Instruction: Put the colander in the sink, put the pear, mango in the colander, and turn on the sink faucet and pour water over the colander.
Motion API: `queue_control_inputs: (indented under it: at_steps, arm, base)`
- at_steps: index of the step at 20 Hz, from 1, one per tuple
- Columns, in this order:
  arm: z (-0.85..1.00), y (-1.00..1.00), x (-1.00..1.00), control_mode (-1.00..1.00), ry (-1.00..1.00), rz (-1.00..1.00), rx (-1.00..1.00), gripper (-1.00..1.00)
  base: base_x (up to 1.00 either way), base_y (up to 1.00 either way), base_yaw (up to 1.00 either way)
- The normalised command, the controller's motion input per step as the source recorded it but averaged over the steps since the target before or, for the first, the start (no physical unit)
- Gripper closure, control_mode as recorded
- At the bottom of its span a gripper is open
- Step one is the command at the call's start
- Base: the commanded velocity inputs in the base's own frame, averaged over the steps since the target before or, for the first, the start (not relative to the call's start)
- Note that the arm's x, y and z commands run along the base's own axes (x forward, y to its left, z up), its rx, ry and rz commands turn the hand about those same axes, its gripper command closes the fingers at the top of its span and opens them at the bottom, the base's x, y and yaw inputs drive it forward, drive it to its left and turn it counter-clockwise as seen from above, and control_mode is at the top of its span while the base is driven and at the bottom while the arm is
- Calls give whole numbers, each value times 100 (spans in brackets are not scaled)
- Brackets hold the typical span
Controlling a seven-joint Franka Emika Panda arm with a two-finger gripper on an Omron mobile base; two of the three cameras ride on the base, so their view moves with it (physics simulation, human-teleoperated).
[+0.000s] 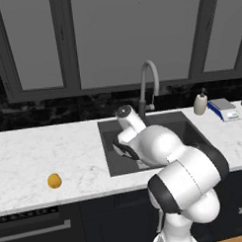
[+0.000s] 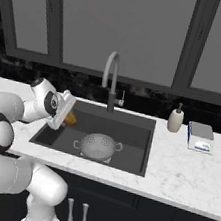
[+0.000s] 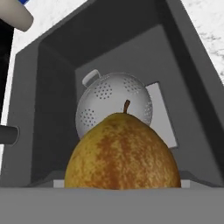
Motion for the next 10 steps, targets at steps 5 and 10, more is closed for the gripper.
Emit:
queue_control_inputs:
  at_steps: [5, 10]
  arm:
    - [-48, -22, 12, -100, 1, -9, -1, 100]
    - [-47, -40, 1, -100, 0, -5, 0, 100]
  base:
    - [0, 0, 0]
    - [0, 0, 0]
